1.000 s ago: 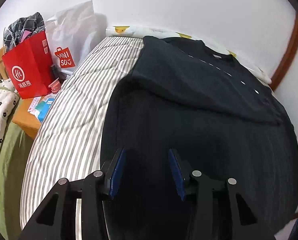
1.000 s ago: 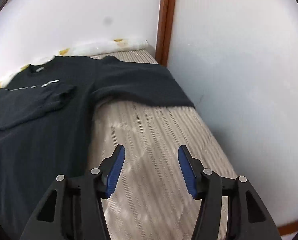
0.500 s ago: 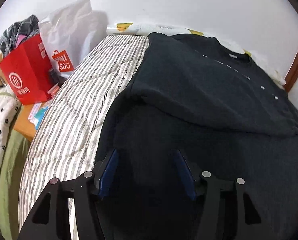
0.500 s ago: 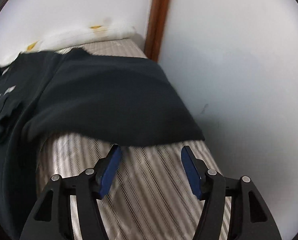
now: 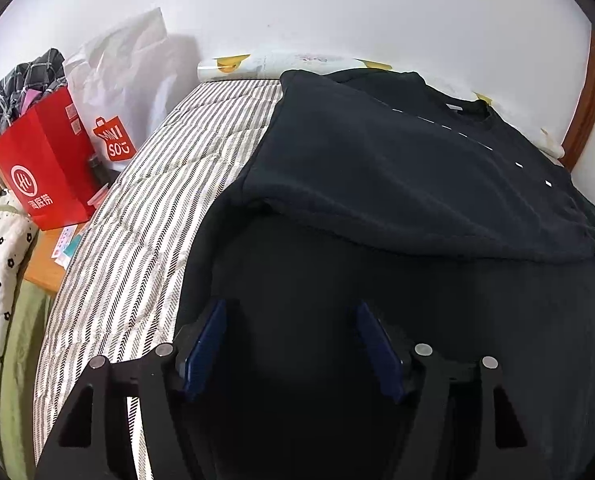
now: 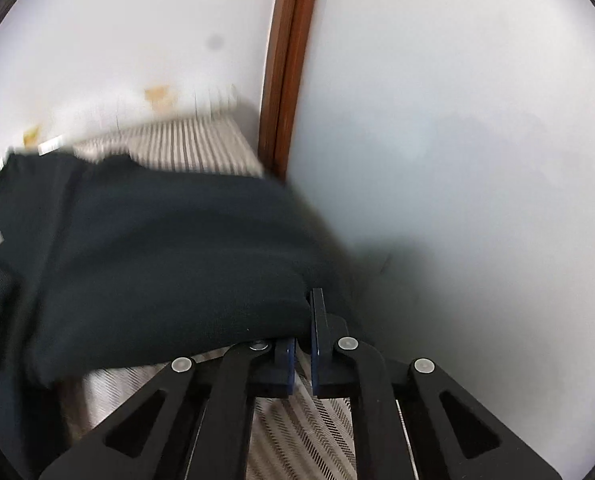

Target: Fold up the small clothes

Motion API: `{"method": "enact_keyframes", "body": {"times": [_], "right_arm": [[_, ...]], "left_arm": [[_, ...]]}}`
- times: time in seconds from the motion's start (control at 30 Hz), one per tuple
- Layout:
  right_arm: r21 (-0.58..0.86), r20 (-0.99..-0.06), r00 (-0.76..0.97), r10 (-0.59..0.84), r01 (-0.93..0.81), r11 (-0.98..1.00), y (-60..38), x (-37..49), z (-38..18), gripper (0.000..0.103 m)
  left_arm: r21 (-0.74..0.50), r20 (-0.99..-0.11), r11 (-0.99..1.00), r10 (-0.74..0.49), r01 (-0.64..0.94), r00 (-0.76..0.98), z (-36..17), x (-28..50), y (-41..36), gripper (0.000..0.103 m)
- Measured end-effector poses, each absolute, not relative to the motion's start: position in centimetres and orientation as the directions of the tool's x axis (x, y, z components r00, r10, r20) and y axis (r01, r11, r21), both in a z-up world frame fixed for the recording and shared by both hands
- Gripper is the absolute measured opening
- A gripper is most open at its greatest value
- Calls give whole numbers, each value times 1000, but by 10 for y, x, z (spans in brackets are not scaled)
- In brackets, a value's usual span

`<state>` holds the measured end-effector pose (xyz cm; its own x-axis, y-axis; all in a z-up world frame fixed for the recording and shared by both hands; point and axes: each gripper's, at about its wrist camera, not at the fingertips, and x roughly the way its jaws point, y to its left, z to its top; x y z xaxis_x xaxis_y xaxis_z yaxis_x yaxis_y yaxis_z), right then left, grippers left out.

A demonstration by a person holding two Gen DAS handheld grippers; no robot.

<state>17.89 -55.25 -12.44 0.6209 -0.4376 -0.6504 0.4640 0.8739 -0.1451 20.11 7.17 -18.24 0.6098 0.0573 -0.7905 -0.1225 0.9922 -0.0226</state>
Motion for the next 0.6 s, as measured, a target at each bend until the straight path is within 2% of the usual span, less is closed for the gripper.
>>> {"method": "enact_keyframes", "body": {"times": [0.13, 0.27, 0.37, 0.47, 0.6], "right_arm": [[-124, -577, 704, -415, 426, 896, -518, 178, -80, 5], [-164, -480, 800, -360, 321, 933, -449, 182, -38, 5], [-121, -478, 849, -226, 191, 974, -401, 194, -26, 5], [-157, -497, 859, -123, 50, 986, -343, 201, -35, 5], [-187, -589, 806, -58, -67, 980, -291, 207, -75, 5]], "left_arm": [[-50, -794, 993, 28, -111, 608, -181, 201, 75, 67], [-69, -791, 992, 9, -104, 612, -181, 199, 77, 67], [-38, -787, 995, 26, -90, 617, -183, 199, 71, 71], [-19, -789, 996, 38, -86, 614, -184, 200, 68, 74], [-36, -786, 996, 23, -83, 618, -184, 200, 69, 76]]}}
